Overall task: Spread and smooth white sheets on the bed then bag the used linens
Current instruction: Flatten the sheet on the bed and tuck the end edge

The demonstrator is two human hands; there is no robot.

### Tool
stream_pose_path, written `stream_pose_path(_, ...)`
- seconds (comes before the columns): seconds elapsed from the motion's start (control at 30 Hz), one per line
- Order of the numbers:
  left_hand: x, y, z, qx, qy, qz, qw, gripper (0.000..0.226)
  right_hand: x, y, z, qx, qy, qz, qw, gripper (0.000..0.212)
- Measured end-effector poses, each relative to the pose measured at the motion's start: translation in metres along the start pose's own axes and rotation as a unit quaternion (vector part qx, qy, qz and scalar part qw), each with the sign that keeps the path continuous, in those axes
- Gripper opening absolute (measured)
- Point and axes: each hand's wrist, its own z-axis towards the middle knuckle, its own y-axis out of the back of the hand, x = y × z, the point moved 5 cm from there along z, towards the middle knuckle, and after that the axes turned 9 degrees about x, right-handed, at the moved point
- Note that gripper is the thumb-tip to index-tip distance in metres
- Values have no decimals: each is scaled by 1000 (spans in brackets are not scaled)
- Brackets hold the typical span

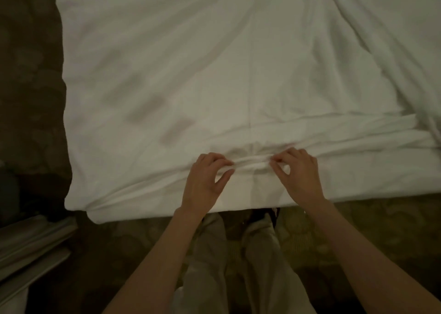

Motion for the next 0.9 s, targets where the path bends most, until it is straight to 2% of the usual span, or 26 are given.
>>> stream_pose_path(0.17,3,-25,10,44,77,22,996,39,-15,9,4,72,7,-70,995,33)
stream_pose_path(0.3,-2,-36,17,88,121,52,987,23,-20,8,10,112,54,-112,986,18)
stream_pose_path(0.43,-8,-46,-5,101,150,49,982,17,-29,1,-12,137,88,-3,987,12)
stream_pose_path(0.57,-12,-53,-29,97,153,58,982,17,-38,-8,-36,132,37,80,987,13)
stream_pose_path(0.6,-14,-51,-32,85,163,42,982,18,-40,-6,-38,124,2,115,986,14)
stream_pose_path(0.67,-17,-41,-41,26,225,-48,973,22,-45,-1,-43,108,-120,204,966,28)
stream_pose_path(0.7,-17,-35,-47,-16,268,-114,957,25,-51,-3,-47,108,-200,271,935,39)
stream_pose_path(0.73,-14,-33,-57,-53,318,-190,927,29,-57,-9,-54,117,-281,357,883,50)
stream_pose_path(0.77,-10,-36,-67,-76,378,-279,880,32,-60,-18,-61,134,-351,441,815,57)
stream_pose_path(0.8,-5,-44,-78,-83,438,-379,811,36,-58,-27,-69,150,-397,516,744,62)
stream_pose_path(0.83,-3,-53,-87,-76,483,-481,727,40,-54,-35,-74,144,-414,586,681,62)
stream_pose_path(0.87,-1,-59,-90,-69,497,-566,654,47,-50,-39,-72,107,-410,655,626,57)
stream_pose_path(0.9,0,-63,-88,-76,489,-627,601,52,-48,-38,-68,51,-395,710,580,46)
